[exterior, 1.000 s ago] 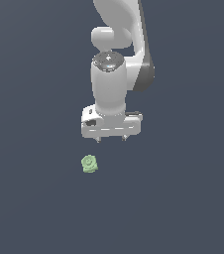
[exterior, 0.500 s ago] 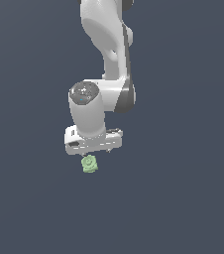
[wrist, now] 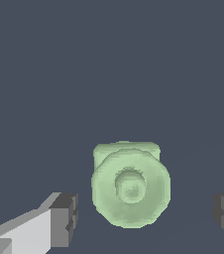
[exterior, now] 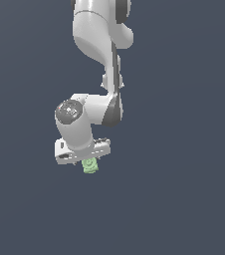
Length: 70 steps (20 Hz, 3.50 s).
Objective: Pick up the object and move it to a goal position.
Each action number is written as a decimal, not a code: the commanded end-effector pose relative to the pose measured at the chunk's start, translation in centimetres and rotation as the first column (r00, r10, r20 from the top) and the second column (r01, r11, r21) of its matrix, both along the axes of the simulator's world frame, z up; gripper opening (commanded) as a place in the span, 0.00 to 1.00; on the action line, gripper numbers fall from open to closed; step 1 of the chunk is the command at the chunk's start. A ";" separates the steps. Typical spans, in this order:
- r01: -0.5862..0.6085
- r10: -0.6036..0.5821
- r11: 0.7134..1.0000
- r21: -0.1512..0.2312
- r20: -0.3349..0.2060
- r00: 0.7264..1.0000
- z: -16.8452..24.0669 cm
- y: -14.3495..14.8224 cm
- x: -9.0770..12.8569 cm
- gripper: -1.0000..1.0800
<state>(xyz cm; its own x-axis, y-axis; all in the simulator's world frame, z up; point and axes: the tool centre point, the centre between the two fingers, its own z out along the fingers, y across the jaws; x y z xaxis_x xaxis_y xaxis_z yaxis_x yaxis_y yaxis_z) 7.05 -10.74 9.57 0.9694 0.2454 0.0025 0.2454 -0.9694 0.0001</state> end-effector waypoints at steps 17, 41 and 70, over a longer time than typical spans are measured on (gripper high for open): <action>-0.010 0.010 1.000 -0.001 -0.002 1.000 -5.3 -0.5 0.0 0.96; -0.011 0.011 1.000 -0.001 -0.002 1.000 -4.1 0.6 -0.2 0.00; -0.011 0.011 1.000 -0.001 -0.002 1.000 18.5 16.8 -4.5 0.00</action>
<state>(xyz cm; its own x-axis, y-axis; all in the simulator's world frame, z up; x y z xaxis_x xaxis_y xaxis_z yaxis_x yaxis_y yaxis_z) 2.68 5.47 27.26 0.9663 0.2572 0.0011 0.2572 -0.9663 0.0012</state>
